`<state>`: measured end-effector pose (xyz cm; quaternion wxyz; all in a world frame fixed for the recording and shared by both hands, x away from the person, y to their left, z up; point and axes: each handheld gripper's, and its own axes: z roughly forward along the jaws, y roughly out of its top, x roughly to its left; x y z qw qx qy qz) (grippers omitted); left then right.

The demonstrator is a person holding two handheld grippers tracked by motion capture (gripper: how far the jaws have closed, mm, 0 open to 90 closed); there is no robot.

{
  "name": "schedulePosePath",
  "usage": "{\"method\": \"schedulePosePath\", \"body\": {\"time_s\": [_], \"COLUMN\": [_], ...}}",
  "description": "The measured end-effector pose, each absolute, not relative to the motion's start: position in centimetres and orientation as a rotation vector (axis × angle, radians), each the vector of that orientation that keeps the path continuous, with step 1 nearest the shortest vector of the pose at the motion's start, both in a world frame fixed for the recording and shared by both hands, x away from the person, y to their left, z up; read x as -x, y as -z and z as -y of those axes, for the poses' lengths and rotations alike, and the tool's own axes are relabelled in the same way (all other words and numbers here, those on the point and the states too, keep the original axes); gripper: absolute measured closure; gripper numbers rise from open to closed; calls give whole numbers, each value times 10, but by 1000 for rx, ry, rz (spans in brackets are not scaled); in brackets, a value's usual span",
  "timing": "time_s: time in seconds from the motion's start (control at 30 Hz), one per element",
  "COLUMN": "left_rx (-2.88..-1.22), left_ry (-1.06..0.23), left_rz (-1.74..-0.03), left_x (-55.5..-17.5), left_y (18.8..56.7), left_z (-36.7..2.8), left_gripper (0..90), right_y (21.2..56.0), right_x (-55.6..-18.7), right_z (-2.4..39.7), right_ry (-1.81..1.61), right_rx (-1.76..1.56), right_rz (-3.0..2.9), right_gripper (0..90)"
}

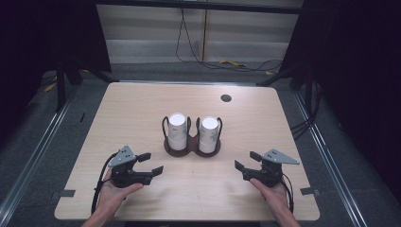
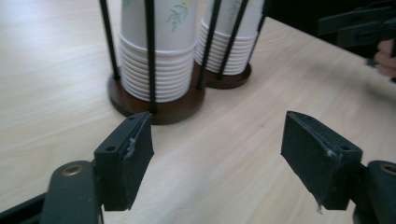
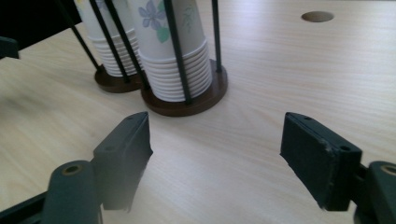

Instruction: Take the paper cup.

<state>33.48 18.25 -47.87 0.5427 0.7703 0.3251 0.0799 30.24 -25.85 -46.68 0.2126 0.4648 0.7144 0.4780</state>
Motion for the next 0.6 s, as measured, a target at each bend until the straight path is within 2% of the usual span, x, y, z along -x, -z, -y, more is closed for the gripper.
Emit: {"method": "schedulePosePath", "body": {"time_s": [0.07, 0.2, 0.27, 0.6], "left_rx": [-1823, -1809, -1818, -1793], "left_ry": [-183, -167, -179, -231], "left_rz": [-778, -783, -772, -712], "left_x": [-335, -339, -340, -352], "left_y": [479, 476, 472, 451], "left_z": [-182, -181, -178, -157], "left_gripper": [298, 306, 348, 365], "right_y": [467, 467, 467, 469], "right_x": [-302, -302, -303, -304], "right_z": [259, 259, 259, 255], "right_ry": [-1350, -1352, -1351, -1384], "right_rx": [-1301, -1306, -1300, -1273], "right_rz": [-2002, -2016, -2021, -2049], "right_gripper": [259, 258, 257, 257]}}
